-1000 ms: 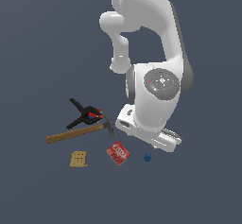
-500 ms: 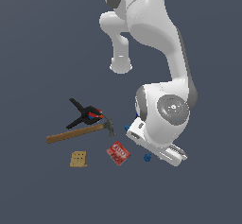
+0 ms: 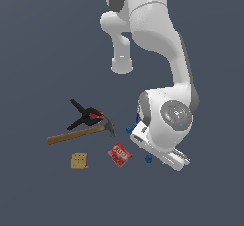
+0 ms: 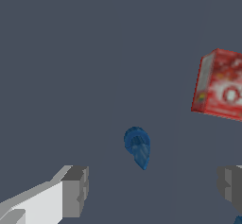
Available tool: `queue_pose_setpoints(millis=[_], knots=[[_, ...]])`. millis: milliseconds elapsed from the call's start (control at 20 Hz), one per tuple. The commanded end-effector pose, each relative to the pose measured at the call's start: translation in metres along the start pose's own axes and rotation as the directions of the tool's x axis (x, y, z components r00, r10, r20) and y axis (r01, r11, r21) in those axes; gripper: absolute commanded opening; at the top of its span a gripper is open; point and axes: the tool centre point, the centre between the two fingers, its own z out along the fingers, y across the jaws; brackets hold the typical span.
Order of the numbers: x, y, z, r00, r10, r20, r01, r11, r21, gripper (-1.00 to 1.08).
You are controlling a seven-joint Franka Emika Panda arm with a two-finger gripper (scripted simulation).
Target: Pick up a designated object from a clutter of objects.
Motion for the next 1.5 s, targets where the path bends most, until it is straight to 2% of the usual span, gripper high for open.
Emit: queue_pose_setpoints(millis=[0,400,700,750,1450], knots=[[0.0,0.0,0.005,1.0,0.001,0.0,-0.001,1.0,0.0,1.0],[-0.001,0.0,0.045,1.0,0.003,0.0,-0.003,1.0,0.0,1.0],[0.0,-0.001,0.049,1.0,0.004,-0.001,-0.004,1.0,0.0,1.0],[0.0,-0.001,0.049,1.0,0.004,-0.001,-0.004,1.0,0.0,-1.0],[0.001,0.002,0.046,1.0,0.004,-0.001,-0.004,1.0,0.0,-1.0]])
